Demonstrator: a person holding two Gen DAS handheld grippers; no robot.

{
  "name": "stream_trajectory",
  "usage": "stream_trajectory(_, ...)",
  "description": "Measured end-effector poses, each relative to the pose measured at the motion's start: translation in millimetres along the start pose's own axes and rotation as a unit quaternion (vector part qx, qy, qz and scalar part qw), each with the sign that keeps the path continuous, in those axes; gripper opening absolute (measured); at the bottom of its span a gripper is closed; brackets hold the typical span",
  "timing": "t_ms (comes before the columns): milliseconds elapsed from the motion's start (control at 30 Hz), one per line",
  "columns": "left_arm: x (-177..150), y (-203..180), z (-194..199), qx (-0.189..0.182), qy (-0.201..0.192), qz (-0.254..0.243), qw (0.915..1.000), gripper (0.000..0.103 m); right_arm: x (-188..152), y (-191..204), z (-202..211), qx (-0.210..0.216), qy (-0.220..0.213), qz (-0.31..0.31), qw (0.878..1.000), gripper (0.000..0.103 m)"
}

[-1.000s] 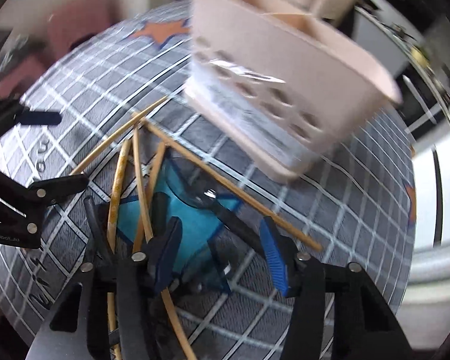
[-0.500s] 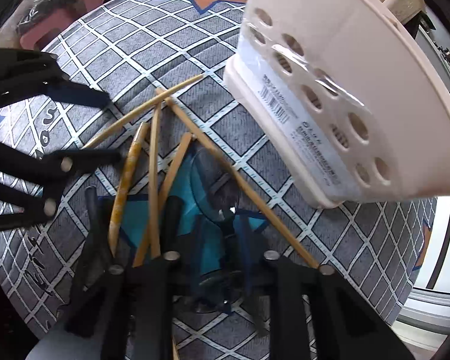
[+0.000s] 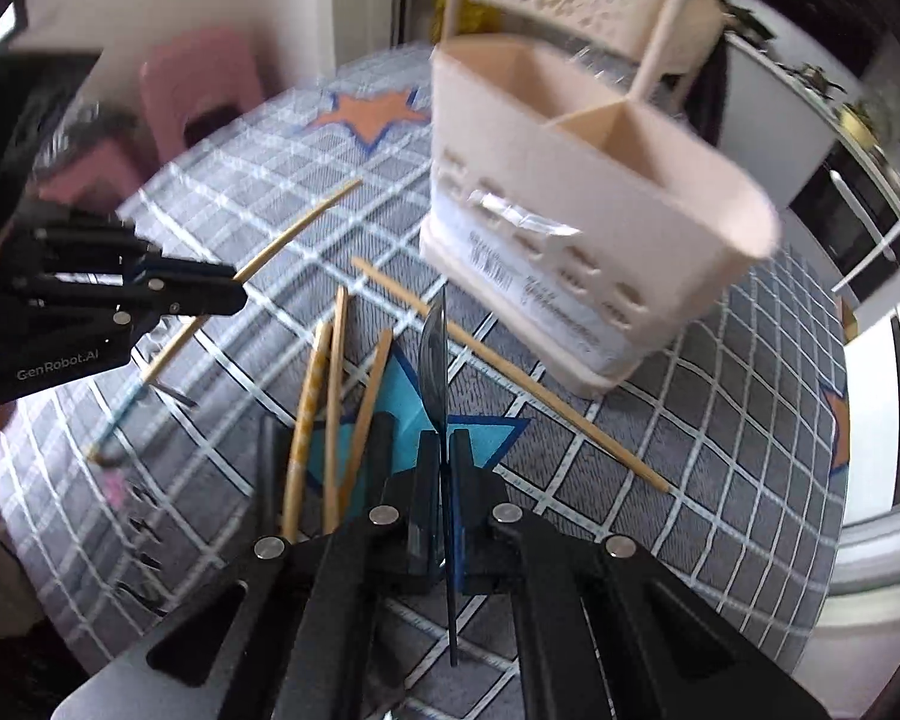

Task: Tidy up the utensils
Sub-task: 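Grasp a blue-patterned chopstick with the left tool while the right tool grasps a metal spoon, then carry chopstick and spoon over the pink holder and open both tools to drop them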

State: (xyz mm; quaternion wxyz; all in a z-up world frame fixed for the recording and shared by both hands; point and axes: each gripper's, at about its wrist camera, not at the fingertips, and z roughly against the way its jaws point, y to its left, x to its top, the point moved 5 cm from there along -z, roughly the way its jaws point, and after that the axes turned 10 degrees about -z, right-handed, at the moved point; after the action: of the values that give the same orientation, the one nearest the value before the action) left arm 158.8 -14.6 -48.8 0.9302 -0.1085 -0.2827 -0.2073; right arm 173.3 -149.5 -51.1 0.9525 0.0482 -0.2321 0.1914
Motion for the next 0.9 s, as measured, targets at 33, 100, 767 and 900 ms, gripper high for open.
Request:
stream_trajectory(33,3,0,6,0.0,-0.009,0.003,1.0,0.039,-2,-1,9,0.005,-0.016,-0.015,1.0,0.003)
stream_trajectory(100,8,-2,20,-0.003,-0.028,0.009,0.9996,0.039,-2,-4,20,0.028,-0.045,-0.055,0.997,0.003)
stream_trajectory(767,155,1,158,0.0,-0.221,-0.012,0.9753,0.039,87,-40,131,0.083,-0.219,-0.19,0.954,0.003)
stream_trajectory(900,189,4,162,0.0,-0.243,-0.016,0.9698,0.039,111,-53,138,0.062,-0.247,-0.201,0.946,0.003)
